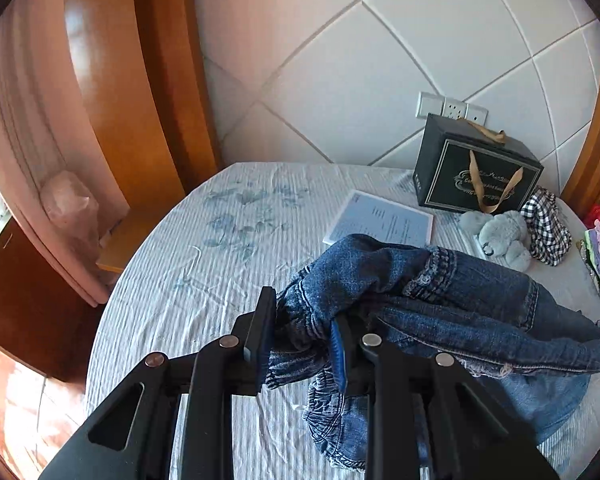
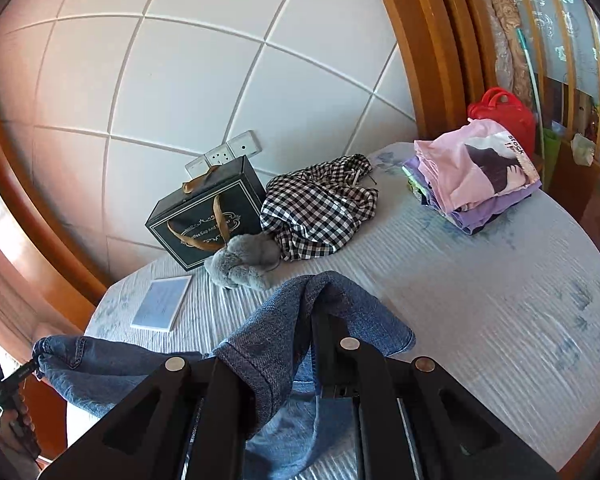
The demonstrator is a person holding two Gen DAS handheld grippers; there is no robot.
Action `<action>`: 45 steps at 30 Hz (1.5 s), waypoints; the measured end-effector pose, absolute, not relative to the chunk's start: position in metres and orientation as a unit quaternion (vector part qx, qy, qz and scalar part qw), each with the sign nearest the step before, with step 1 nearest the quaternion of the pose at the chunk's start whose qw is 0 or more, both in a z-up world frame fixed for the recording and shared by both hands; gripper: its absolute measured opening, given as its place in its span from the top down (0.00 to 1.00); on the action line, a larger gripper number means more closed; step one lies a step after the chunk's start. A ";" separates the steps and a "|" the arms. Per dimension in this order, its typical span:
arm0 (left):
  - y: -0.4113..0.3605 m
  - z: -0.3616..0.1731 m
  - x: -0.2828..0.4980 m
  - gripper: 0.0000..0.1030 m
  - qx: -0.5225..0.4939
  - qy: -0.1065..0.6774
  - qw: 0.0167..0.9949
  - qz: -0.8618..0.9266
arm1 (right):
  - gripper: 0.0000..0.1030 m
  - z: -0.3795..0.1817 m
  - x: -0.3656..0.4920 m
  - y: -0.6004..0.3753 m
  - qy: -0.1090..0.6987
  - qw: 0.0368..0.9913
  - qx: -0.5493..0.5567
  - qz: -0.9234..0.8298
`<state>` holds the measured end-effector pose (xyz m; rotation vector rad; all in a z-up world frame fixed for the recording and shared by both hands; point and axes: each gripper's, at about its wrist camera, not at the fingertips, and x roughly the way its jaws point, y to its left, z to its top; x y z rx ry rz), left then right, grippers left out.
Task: Fold clothes
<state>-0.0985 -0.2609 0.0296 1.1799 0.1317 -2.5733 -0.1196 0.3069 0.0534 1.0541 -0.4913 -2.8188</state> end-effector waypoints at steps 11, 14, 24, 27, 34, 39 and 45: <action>-0.236 -0.049 -0.244 0.41 0.488 0.022 0.137 -0.862 | 0.25 0.010 -0.273 0.289 -0.092 -0.007 0.426 -0.900; -0.237 -0.055 -0.229 0.30 0.493 0.024 0.120 -0.862 | 0.25 -0.012 -0.264 0.292 -0.084 -0.009 0.452 -0.888; -0.234 -0.121 -0.146 0.26 0.557 0.017 0.084 -0.826 | 0.15 -0.063 -0.190 0.318 -0.105 -0.045 0.497 -0.860; -0.225 -0.143 -0.136 0.27 0.569 0.015 0.085 -0.818 | 0.15 -0.064 -0.189 0.318 -0.120 -0.034 0.510 -0.851; -0.220 -0.156 -0.132 0.27 0.571 0.028 0.101 -0.814 | 0.15 -0.034 -0.188 0.318 -0.115 -0.027 0.467 -0.876; -0.223 -0.158 -0.128 0.27 0.570 0.047 0.103 -0.814 | 0.14 -0.004 -0.191 0.354 -0.181 -0.048 0.417 -0.889; -0.224 -0.162 -0.127 0.26 0.573 0.052 0.108 -0.811 | 0.12 -0.005 -0.191 0.376 -0.201 -0.045 0.430 -0.879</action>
